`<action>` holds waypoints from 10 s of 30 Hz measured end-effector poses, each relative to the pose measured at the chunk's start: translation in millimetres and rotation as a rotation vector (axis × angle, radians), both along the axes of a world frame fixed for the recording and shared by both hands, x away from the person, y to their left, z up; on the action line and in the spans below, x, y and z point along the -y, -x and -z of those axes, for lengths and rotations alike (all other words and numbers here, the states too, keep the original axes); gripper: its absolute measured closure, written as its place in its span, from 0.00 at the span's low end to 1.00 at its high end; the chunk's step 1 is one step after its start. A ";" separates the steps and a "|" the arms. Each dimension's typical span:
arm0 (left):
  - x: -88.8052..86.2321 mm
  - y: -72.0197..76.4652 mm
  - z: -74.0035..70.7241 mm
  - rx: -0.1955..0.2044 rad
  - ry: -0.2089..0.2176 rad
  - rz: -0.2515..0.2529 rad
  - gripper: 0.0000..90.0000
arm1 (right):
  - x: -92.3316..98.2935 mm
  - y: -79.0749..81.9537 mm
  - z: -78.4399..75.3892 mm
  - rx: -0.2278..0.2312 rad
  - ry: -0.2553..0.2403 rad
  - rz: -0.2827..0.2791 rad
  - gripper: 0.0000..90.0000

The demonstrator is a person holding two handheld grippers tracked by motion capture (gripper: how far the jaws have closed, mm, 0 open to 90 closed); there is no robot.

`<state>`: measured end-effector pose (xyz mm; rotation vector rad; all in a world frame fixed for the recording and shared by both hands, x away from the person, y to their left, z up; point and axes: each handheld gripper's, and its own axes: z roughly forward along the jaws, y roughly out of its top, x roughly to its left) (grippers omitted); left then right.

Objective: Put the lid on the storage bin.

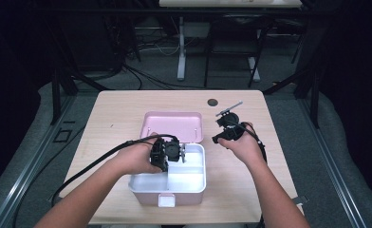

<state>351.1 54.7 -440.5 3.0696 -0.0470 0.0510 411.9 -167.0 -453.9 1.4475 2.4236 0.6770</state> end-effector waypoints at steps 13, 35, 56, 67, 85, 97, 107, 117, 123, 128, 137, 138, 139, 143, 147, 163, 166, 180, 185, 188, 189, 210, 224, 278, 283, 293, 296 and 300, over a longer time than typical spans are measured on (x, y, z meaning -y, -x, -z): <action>0.3 -0.6 -0.2 -0.003 -0.002 -0.001 0.98 | -16.9 -25.5 -14.7 -0.040 0.006 0.051 0.64; 0.1 0.0 -0.1 0.000 0.000 -0.005 0.98 | -51.5 -72.7 -5.4 -0.136 -0.014 0.139 0.78; 0.3 0.0 -0.2 0.003 0.000 -0.005 0.98 | -64.6 -86.0 13.1 -0.177 -0.007 0.197 0.84; 0.2 -0.2 -0.3 0.002 0.000 -0.004 0.98 | -60.2 -86.1 9.3 -0.195 -0.031 0.220 0.90; 0.3 -0.7 -0.4 -0.002 -0.001 -0.005 0.98 | -59.3 -84.3 5.4 -0.185 -0.046 0.227 0.91; 0.3 -1.1 -0.5 -0.006 -0.001 -0.004 0.98 | -57.9 -82.1 1.4 -0.175 -0.060 0.231 0.92; 0.3 -1.5 -0.4 -0.008 0.001 -0.004 0.98 | -57.8 -77.4 -6.9 -0.139 -0.079 0.253 0.94; 0.2 -1.5 -0.3 -0.008 0.001 -0.003 0.98 | -52.8 -63.4 -27.0 -0.056 -0.135 0.257 0.96; 0.4 -1.1 -0.4 -0.005 -0.003 -0.003 0.98 | -51.6 -51.1 -38.8 0.013 -0.149 0.242 0.96; 0.2 -1.4 -0.4 -0.008 0.000 -0.003 0.98 | -52.2 -42.7 -45.6 0.056 -0.138 0.224 0.96; 0.2 -0.9 -0.5 -0.002 -0.003 -0.003 0.98 | -50.0 -32.4 -52.7 0.088 -0.160 0.214 0.96; 0.2 -1.0 -0.6 -0.002 -0.003 -0.003 0.98 | -49.4 -31.2 -53.5 0.089 -0.161 0.211 0.96; 0.2 -1.1 -0.5 -0.003 -0.002 -0.002 0.98 | -49.2 -30.5 -53.9 0.090 -0.166 0.212 0.97; -0.1 0.0 -0.4 0.004 0.000 -0.002 0.98 | -47.8 -27.0 -56.2 0.101 -0.175 0.204 0.97; 0.0 3.1 -0.2 0.029 0.001 0.006 0.97 | -46.8 -21.6 -58.8 0.117 -0.184 0.199 0.97; -16.6 5.2 -10.5 0.069 0.106 -0.075 0.87 | -43.9 -6.6 -62.9 0.176 -0.216 0.185 0.97; -27.8 5.9 -17.5 0.082 0.160 -0.102 0.84 | -43.5 -5.1 -63.5 0.180 -0.215 0.181 0.97; -71.1 0.2 -26.8 0.128 0.342 -0.294 0.73 | -43.0 0.0 -65.9 0.196 -0.217 0.173 0.97; -87.0 -7.1 -31.7 0.142 0.415 -0.388 0.73 | -42.3 2.3 -66.1 0.205 -0.223 0.168 0.97; -95.9 -11.5 -34.1 0.152 0.471 -0.461 0.73 | -42.2 3.3 -66.4 0.210 -0.223 0.167 0.97; -98.1 -12.5 -34.7 0.150 0.486 -0.475 0.73 | -42.2 3.7 -66.4 0.212 -0.225 0.166 0.97; -125.0 -25.3 -37.6 0.263 0.646 -0.708 0.57 | -40.7 8.9 -67.2 0.233 -0.232 0.152 0.97; -134.7 -34.0 -44.5 0.336 0.722 -0.806 0.61 | -39.9 12.3 -67.3 0.250 -0.236 0.142 0.97; -146.4 -47.1 -54.2 0.392 0.811 -0.851 0.87 | -36.8 19.7 -77.3 0.320 -0.285 0.119 0.91; -147.4 -44.6 -57.2 0.387 0.824 -0.852 0.85 | -35.9 24.2 -78.4 0.327 -0.293 0.112 0.91; -148.3 -36.4 -60.3 0.400 0.834 -0.840 0.85 | -34.8 34.8 -80.7 0.345 -0.296 0.094 0.91; -148.3 -32.6 -60.3 0.408 0.837 -0.842 0.86 | -34.7 39.4 -80.9 0.359 -0.295 0.088 0.91; -149.3 -28.7 -60.0 0.419 0.847 -0.846 0.90 | -34.4 43.8 -80.4 0.374 -0.280 0.083 0.97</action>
